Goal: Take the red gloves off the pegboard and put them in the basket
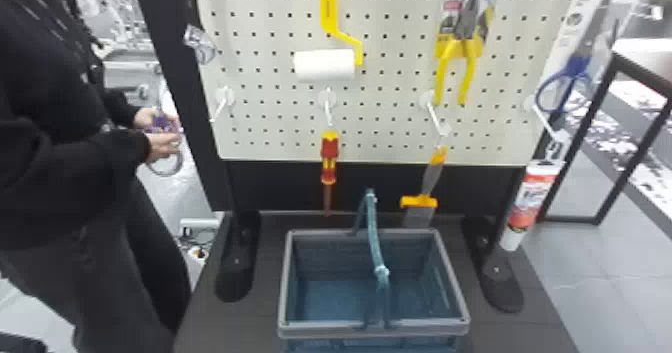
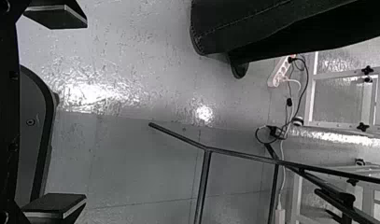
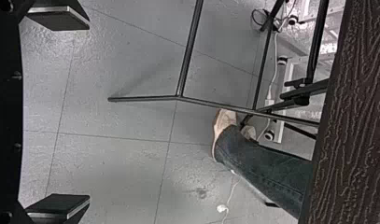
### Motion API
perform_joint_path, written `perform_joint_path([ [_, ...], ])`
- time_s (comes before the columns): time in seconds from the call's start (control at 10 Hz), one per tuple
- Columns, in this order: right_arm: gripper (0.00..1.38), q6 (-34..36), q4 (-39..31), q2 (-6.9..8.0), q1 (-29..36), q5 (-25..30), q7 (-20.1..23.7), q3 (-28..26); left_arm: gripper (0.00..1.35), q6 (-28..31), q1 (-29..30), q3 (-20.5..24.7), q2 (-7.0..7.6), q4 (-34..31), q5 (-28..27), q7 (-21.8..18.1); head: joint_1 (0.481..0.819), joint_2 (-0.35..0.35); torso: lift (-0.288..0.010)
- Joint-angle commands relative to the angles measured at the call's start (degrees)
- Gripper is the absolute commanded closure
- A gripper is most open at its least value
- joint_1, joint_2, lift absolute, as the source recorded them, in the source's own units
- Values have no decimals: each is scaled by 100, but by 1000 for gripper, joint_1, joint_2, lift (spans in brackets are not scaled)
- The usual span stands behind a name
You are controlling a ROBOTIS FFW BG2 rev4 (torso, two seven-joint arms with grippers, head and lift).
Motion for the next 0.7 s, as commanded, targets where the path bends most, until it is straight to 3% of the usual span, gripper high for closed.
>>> perform_joint_path([
  [0.0, -1, 0, 0, 0, 0, 0, 0, 0, -2, 0, 0, 0, 0, 0, 0, 0, 549, 0, -100],
  [0.6, -1, 0, 0, 0, 0, 0, 0, 0, -2, 0, 0, 0, 0, 0, 0, 0, 549, 0, -100],
])
